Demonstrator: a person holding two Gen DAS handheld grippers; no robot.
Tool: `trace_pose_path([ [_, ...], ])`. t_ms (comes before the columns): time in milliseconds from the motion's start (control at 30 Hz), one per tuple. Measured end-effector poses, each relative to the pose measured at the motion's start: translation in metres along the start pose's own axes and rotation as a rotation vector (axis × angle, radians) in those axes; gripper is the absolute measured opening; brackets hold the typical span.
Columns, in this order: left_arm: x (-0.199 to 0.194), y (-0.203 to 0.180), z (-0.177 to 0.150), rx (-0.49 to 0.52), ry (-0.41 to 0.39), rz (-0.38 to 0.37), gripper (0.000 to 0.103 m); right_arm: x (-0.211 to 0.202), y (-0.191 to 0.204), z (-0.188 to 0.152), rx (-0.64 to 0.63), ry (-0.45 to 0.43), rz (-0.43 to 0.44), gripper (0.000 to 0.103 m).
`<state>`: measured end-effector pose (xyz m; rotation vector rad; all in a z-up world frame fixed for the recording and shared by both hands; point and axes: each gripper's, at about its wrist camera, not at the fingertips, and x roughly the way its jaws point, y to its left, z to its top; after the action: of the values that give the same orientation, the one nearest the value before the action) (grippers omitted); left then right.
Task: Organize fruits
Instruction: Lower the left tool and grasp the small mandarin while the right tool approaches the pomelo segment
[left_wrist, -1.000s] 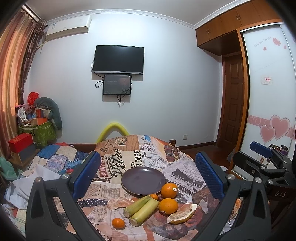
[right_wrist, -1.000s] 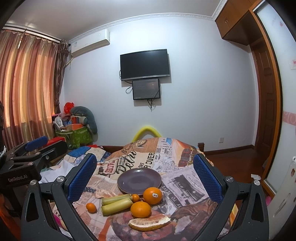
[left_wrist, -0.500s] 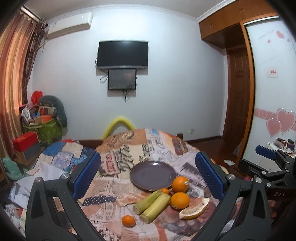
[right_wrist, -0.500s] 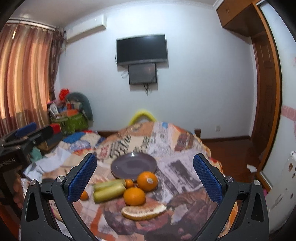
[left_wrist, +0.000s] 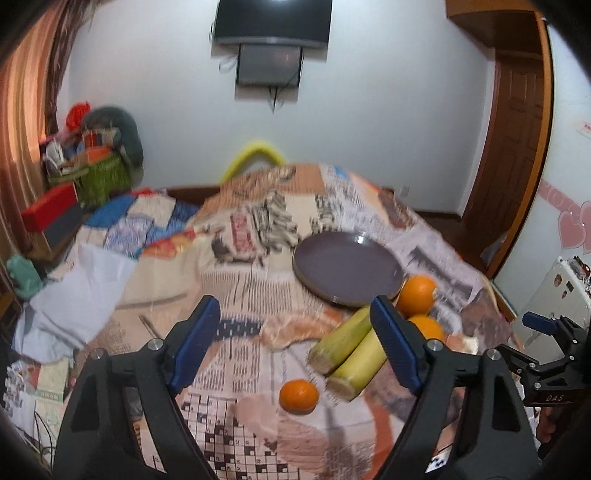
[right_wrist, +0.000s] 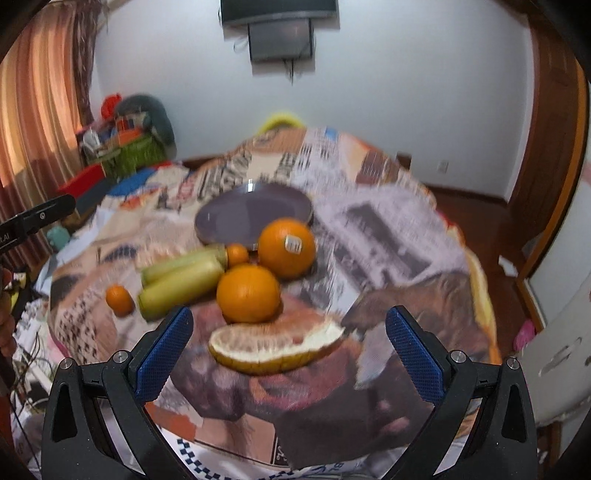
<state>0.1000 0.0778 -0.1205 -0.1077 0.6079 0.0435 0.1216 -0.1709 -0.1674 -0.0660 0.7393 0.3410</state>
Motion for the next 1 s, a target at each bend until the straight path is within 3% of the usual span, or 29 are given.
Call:
trace_pose_path([
  [400, 0.045, 0.008, -0.049, 0.016, 0.2, -0.019, 0.08, 0.057, 0.014, -0.013, 0.016, 0.186, 0.022, 0.103],
  [567, 0.062, 0.009, -0.062, 0.014, 0.267, -0.024, 0.074, 0.069, 0.021, -0.012, -0.004, 0.197, -0.038, 0.103],
  [767, 0.075, 0.009, -0.071, -0.006, 0.311, -0.061, 0.065, 0.073, 0.01, -0.016, 0.021, 0.227, 0.021, 0.103],
  [1000, 0.077, 0.002, -0.073, 0.018, 0.323, -0.076, 0.058, 0.059, -0.011, -0.024, -0.006, 0.223, 0.007, 0.103],
])
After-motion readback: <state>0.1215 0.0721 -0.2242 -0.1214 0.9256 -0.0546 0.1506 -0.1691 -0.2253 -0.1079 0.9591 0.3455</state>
